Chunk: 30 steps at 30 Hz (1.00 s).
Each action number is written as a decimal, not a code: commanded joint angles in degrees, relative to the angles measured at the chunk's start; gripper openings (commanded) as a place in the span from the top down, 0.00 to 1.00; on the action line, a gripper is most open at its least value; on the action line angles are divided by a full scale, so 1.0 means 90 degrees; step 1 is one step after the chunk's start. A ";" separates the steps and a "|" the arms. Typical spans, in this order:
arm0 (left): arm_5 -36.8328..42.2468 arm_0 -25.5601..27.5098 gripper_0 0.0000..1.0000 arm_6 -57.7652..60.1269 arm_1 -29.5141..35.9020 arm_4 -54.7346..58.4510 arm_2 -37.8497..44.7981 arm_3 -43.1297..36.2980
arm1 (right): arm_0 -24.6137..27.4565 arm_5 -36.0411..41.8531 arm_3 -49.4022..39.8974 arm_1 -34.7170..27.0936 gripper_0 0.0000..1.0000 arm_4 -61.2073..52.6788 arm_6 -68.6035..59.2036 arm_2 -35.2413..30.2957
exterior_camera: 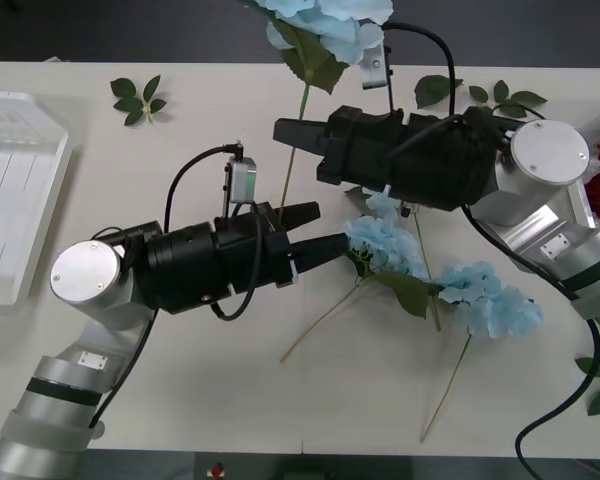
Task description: Put the red flowers into the right box and the blue flowers into the left box
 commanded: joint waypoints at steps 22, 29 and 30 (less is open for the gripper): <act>-0.0473 -0.0221 1.00 -0.0137 0.0302 0.0357 -0.0219 -0.0150 | -0.0326 -0.0063 0.0059 -0.0026 1.00 -0.0005 -0.0012 0.0029; -0.0453 -0.0182 1.00 -0.0137 0.0888 0.0885 -0.0131 -0.0150 | -0.0326 -0.0063 0.0059 -0.0221 0.32 -0.0005 0.0056 0.0039; -0.0453 -0.0152 1.00 -0.0137 0.0995 0.1031 -0.0121 -0.0150 | -0.0336 -0.0043 0.0039 -0.0280 0.25 -0.0005 0.0076 0.0039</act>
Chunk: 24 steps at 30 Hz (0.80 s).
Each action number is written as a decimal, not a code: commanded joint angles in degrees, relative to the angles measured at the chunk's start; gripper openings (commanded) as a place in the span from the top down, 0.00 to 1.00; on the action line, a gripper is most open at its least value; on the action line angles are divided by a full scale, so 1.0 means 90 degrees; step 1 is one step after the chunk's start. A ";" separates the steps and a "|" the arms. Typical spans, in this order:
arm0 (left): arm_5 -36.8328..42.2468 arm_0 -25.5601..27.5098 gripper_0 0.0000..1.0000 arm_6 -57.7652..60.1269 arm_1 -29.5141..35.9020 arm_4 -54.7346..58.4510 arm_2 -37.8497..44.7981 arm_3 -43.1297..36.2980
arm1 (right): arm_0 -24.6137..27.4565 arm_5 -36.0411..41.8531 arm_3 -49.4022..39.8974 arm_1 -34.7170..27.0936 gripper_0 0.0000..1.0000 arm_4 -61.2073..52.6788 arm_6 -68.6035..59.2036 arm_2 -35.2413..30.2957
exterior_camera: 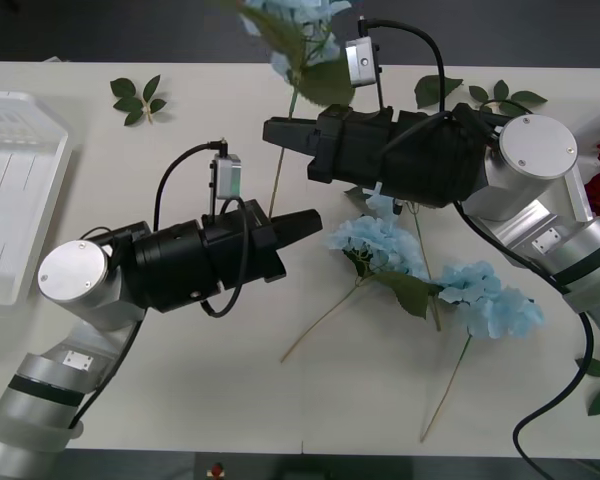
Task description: Put the red flowers into the right box and the blue flowers into the left box
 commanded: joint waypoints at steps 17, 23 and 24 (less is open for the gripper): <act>0.1079 0.0135 1.00 0.0158 0.1687 0.0972 0.1615 -0.0130 | -0.0164 0.0144 -0.0310 -0.0889 0.08 -0.0463 0.0185 -0.0115; 0.1616 0.0223 1.00 0.0334 0.1941 0.0591 0.2582 -0.0130 | -0.0174 0.0153 -0.0320 -0.1055 0.07 -0.0659 0.0175 -0.0154; 0.1733 0.0242 1.00 0.0363 0.2038 0.0483 0.2787 -0.0120 | -0.0194 0.0202 -0.0349 -0.1182 0.08 -0.0766 0.0126 -0.0154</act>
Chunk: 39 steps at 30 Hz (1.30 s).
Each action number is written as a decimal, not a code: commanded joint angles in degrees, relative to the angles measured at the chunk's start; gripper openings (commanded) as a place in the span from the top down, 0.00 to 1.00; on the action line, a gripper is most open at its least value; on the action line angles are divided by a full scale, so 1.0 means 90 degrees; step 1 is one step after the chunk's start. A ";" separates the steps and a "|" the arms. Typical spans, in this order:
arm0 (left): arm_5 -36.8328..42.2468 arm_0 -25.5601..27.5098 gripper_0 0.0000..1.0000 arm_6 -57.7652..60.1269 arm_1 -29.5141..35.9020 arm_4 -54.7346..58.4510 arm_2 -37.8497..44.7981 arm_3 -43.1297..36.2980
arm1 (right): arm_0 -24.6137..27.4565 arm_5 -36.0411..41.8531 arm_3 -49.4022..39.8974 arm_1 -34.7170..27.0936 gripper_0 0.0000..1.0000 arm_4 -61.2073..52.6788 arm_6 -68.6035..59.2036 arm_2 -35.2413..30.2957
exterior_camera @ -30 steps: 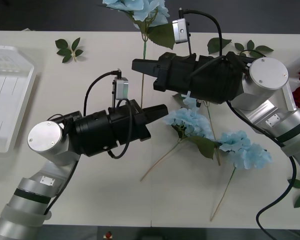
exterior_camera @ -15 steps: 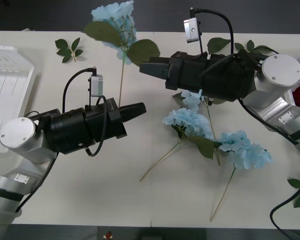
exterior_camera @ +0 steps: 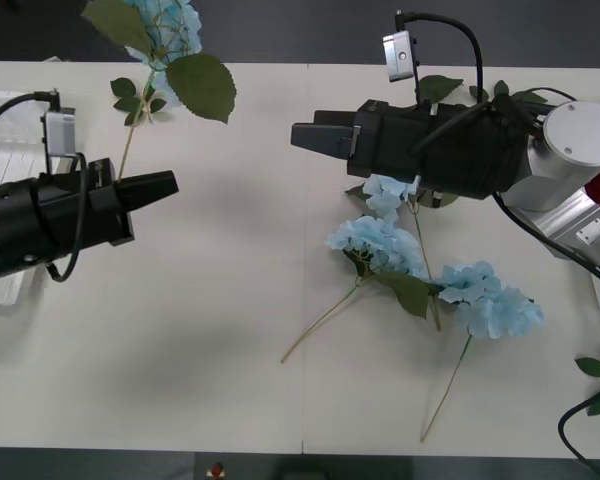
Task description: Put the red flowers into the right box and the blue flowers into the left box
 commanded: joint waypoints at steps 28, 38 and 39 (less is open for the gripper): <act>-0.0100 0.0683 1.00 -0.0402 0.2321 -0.1795 0.2536 0.2770 | 0.0578 0.0794 -0.4300 -0.4321 0.08 0.4649 -1.1135 0.1352; -0.1409 0.0771 1.00 -0.1047 0.2312 -0.1746 0.1677 0.3092 | 0.1027 0.2669 -0.5130 -0.3941 0.08 0.6622 -1.3538 0.1391; -0.1487 0.0780 1.00 -0.1066 0.2321 -0.1746 0.1638 0.3102 | 0.1066 0.2777 -0.5160 -0.3911 0.08 0.6837 -1.3665 0.1440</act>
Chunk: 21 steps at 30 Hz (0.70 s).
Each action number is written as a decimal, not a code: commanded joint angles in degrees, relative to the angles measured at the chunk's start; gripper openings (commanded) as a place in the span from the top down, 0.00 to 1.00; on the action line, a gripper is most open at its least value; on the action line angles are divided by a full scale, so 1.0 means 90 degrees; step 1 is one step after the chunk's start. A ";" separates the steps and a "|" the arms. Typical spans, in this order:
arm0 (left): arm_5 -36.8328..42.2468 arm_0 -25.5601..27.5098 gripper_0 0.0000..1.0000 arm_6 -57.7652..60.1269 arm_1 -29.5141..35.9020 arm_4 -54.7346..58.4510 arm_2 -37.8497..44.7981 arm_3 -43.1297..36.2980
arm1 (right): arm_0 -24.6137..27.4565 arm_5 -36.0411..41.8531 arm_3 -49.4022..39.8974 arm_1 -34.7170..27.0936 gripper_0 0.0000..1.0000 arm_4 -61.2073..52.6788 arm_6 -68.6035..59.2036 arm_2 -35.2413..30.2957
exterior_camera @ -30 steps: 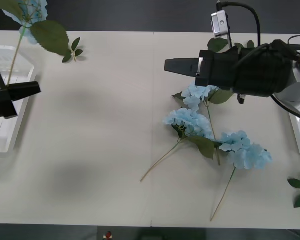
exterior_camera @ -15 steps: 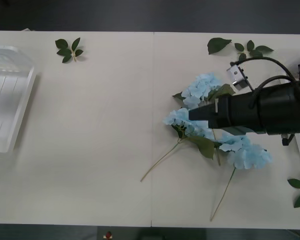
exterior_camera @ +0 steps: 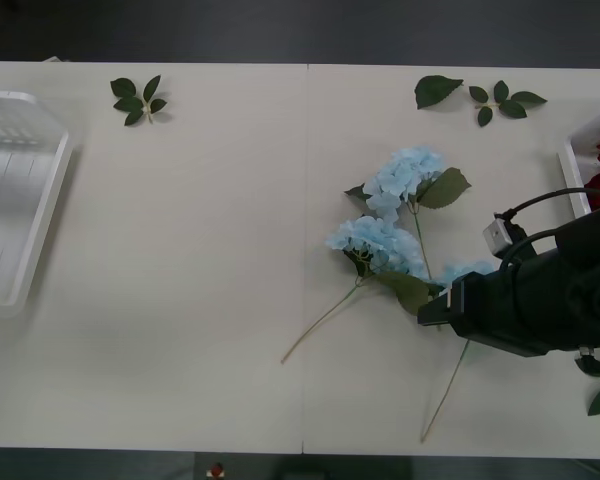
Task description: Put the red flowers into the right box and the blue flowers into the left box
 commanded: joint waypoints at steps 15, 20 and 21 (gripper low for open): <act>-0.0364 0.0147 0.56 -0.0367 0.0234 0.0029 -0.0070 -0.0062 | -0.0057 -0.0179 0.0048 0.0177 0.08 0.3448 -0.1944 0.2242; 0.0115 0.0147 0.28 -0.0367 0.0244 0.0068 0.0174 -0.0072 | -0.0057 -0.0716 0.0643 0.0411 0.08 0.3565 -0.1837 0.2291; 0.0388 0.0147 0.20 -0.0376 0.0244 0.0127 0.0291 -0.0072 | -0.0057 -0.0843 0.0780 0.0440 0.08 0.3565 -0.1788 0.2320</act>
